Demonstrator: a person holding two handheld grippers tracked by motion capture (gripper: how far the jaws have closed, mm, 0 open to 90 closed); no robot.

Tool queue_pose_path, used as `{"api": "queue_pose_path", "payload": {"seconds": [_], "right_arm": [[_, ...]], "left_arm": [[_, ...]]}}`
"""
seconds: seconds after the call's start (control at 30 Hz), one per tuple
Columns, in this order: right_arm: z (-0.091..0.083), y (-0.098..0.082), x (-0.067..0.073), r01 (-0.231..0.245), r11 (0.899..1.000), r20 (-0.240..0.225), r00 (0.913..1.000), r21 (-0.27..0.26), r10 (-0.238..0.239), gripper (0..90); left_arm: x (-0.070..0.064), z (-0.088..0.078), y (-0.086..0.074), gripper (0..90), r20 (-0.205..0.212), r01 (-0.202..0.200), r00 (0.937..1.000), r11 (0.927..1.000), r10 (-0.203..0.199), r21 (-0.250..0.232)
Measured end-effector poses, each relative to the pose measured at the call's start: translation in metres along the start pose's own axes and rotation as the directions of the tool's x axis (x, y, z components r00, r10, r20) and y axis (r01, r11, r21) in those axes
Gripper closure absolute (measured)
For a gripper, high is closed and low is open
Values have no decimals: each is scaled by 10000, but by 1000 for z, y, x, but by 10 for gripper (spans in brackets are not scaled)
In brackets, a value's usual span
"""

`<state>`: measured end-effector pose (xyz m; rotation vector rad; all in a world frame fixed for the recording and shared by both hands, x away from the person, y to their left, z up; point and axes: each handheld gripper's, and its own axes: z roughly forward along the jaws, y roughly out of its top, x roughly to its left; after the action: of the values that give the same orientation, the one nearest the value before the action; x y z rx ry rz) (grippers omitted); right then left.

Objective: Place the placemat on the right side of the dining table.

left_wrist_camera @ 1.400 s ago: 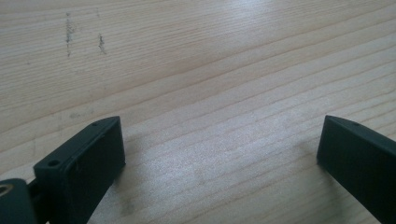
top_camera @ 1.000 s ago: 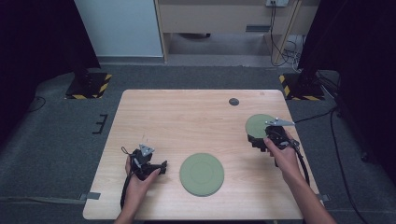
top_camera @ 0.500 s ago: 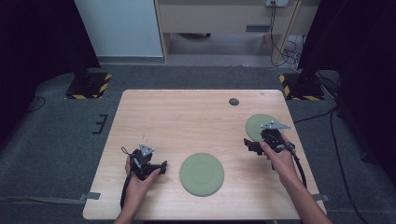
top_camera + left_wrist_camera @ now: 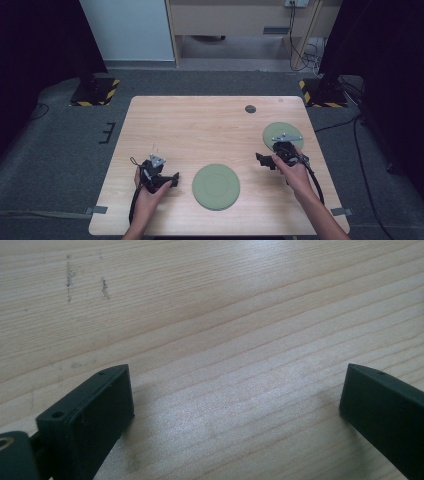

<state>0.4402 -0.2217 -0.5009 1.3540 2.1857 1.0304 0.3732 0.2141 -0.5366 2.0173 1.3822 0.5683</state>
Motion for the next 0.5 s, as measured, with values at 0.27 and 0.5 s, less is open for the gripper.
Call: {"api": "queue_pose_path", "payload": {"seconds": [0.27,0.5], "right_arm": [[11,-1,11,165,9996,-25,9999,240,-165,76],[23,2,23,143,9996,-189,9997,223,-139,83]], "left_arm": [[0,0,0,3,0,-1,10000,10000,1,-1],[0,0,0,3,0,-1,10000,10000,1,1]]}}
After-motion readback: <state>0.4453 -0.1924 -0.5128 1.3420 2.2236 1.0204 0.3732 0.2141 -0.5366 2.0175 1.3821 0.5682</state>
